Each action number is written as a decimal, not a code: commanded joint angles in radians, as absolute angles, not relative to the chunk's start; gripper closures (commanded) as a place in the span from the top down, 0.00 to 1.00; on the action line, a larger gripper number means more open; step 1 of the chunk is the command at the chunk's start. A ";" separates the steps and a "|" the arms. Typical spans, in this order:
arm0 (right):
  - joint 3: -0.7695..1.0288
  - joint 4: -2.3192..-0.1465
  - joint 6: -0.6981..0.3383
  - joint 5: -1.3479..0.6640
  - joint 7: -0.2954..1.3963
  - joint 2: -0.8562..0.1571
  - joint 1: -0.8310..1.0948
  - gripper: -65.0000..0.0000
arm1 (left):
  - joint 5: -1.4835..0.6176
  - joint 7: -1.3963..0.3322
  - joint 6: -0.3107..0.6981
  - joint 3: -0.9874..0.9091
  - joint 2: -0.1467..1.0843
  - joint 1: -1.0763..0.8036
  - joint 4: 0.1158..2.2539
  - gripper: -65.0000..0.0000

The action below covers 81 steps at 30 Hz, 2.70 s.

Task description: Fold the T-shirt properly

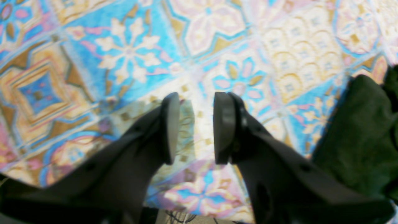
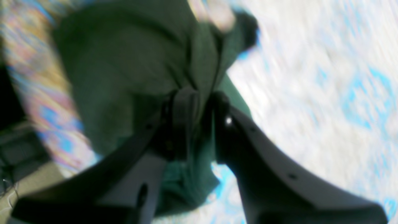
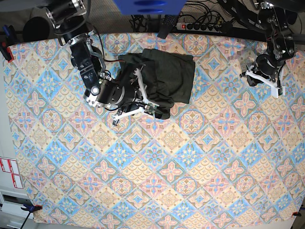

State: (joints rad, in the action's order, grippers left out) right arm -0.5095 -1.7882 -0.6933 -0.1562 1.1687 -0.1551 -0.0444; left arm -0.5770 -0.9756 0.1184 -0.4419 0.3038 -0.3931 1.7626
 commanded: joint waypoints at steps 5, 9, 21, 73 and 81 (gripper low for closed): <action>-0.529 -1.801 -0.698 -0.180 1.141 -0.134 -0.059 0.20 | -0.582 -0.963 0.122 -0.447 0.317 -0.360 1.755 0.28; -0.588 -1.751 -0.698 -0.179 1.141 -0.134 -0.067 0.20 | -0.582 -0.963 0.122 -0.447 0.317 -0.358 1.753 0.28; -0.371 -1.709 -0.698 -0.177 1.089 -0.140 -0.070 0.20 | -0.584 -0.963 0.122 -0.447 0.315 -0.361 1.753 0.28; -0.272 -1.596 -0.698 -0.412 1.164 -0.199 -0.097 0.55 | -0.584 -0.963 0.124 -0.432 0.315 -0.341 1.751 0.28; -0.275 -1.555 -0.698 -0.410 1.161 -0.140 -0.096 0.55 | -0.584 -0.963 0.124 -0.421 0.315 -0.340 1.751 0.28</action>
